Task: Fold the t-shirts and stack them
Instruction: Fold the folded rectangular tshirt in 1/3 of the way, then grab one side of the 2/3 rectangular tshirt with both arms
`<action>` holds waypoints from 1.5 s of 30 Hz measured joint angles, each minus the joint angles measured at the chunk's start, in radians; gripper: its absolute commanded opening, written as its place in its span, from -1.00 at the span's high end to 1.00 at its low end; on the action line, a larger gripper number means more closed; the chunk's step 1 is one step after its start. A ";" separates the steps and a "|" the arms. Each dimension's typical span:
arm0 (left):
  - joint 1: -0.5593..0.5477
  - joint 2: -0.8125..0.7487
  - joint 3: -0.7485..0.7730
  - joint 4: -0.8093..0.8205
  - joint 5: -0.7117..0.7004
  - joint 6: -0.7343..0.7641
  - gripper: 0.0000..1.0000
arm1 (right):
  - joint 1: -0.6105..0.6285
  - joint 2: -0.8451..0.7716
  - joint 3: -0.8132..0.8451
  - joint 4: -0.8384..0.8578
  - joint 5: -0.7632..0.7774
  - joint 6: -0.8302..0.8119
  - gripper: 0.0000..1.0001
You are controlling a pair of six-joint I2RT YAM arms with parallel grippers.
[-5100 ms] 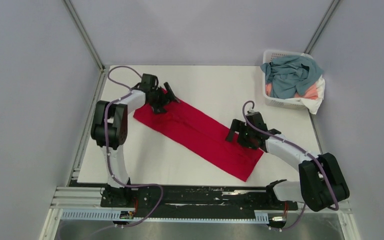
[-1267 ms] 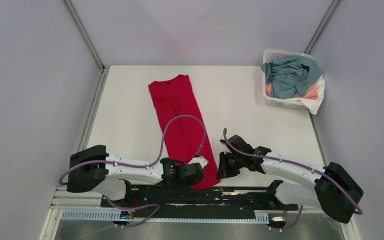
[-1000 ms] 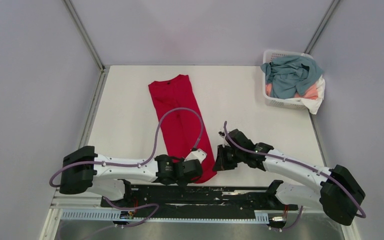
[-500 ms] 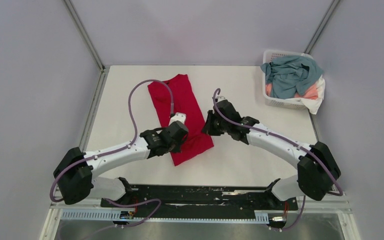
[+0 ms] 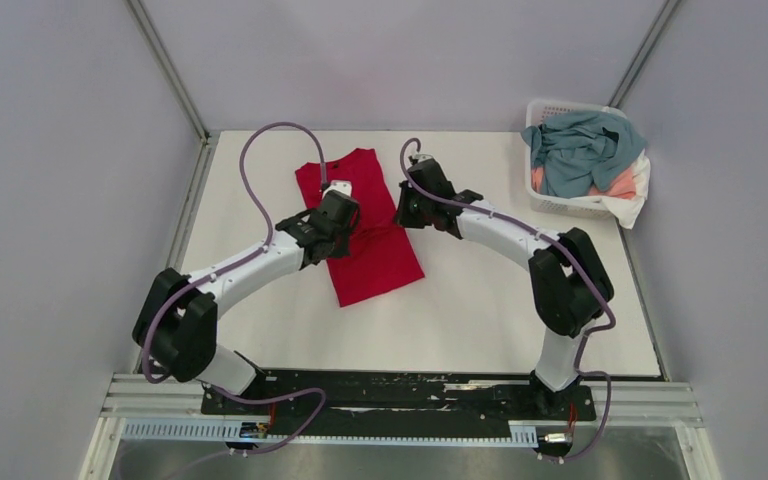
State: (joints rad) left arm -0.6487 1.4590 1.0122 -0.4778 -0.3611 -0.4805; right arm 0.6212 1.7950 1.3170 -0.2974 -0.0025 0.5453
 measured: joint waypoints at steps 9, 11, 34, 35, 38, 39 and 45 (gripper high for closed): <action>0.110 0.186 0.120 0.027 0.050 0.053 0.85 | -0.043 0.168 0.151 0.002 -0.027 -0.033 0.96; 0.127 0.227 0.143 0.029 0.062 0.065 0.61 | -0.056 0.201 0.180 0.003 -0.042 -0.035 0.79; -0.081 -0.110 -0.173 0.150 0.260 0.055 -0.88 | -0.119 -0.162 -0.272 0.011 -0.204 0.008 -0.92; -0.103 -0.113 -0.201 0.160 0.270 0.050 -0.85 | -0.119 -0.177 -0.299 0.010 -0.212 0.015 -0.89; -0.117 -0.109 -0.283 0.160 0.272 0.028 -0.66 | -0.118 -0.185 -0.352 0.010 -0.237 0.031 -0.78; -0.115 -0.104 -0.293 0.157 0.269 0.022 -0.63 | -0.117 -0.185 -0.363 0.006 -0.243 0.036 -0.75; -0.111 -0.036 -0.297 0.184 0.244 0.014 -0.42 | -0.111 -0.169 -0.368 0.023 -0.264 0.051 -0.59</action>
State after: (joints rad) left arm -0.7593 1.4227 0.7155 -0.2935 -0.1173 -0.4660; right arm 0.5102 1.6264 0.9489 -0.2741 -0.2668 0.5961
